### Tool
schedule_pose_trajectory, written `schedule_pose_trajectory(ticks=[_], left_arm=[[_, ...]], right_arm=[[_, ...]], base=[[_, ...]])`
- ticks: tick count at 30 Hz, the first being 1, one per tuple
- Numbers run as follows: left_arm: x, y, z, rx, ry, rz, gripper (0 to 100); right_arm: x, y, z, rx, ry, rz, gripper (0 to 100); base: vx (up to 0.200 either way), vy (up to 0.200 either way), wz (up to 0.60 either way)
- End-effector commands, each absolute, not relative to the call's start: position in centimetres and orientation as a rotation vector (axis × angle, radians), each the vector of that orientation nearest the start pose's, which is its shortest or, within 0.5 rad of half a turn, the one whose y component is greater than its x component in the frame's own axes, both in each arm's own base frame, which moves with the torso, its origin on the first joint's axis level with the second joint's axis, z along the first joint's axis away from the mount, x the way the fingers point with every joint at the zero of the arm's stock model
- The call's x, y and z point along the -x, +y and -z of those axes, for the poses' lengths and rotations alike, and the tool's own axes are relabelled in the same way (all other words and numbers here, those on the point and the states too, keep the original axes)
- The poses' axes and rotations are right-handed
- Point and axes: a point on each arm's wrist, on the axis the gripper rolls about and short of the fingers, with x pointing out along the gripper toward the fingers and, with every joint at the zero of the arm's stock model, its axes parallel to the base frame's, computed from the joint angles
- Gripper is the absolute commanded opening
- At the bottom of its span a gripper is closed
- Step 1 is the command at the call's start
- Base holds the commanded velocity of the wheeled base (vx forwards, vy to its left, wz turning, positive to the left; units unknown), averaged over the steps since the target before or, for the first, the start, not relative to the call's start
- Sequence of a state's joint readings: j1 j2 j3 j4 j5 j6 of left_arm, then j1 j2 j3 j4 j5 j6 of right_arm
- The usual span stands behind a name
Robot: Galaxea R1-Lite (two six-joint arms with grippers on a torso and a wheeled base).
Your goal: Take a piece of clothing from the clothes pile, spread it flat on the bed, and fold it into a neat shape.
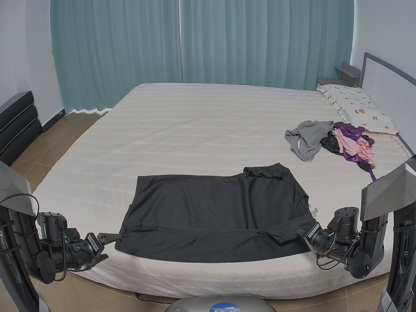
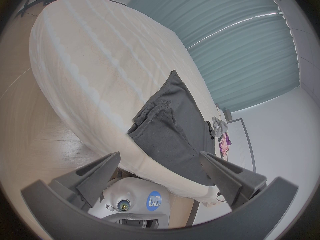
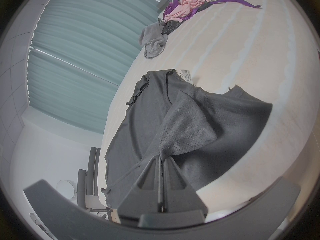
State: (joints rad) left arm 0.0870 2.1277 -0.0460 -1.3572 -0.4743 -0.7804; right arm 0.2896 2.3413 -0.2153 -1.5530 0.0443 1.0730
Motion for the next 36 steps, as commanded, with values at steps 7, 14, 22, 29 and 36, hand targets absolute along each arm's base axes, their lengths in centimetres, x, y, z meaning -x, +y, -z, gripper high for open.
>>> schedule_pose_trajectory(ticks=[7,14,22,29,36], left_arm=[[-21.4,0.8,0.1,0.94,0.819,0.076,100],[-21.4,0.8,0.2,0.94,0.821,0.075,100],[-21.4,0.8,0.2,0.94,0.821,0.075,100],[-21.4,0.8,0.2,0.94,0.821,0.075,100],[-21.4,0.9,0.1,0.94,0.819,0.076,100]], right_arm=[[-23.8,8.2,2.3,-0.938,0.718,-0.005,0],[-23.1,7.9,2.4,-0.925,0.743,0.009,0],[-22.3,7.9,2.5,-0.882,0.772,0.005,100],[-23.2,6.7,0.7,-0.889,0.673,-0.005,100],[-24.7,4.4,0.3,-0.887,0.602,0.01,100]], base=[[0.0,0.0,0.0],[0.0,0.0,0.0],[0.0,0.0,0.0],[0.0,0.0,0.0],[0.0,0.0,0.0]])
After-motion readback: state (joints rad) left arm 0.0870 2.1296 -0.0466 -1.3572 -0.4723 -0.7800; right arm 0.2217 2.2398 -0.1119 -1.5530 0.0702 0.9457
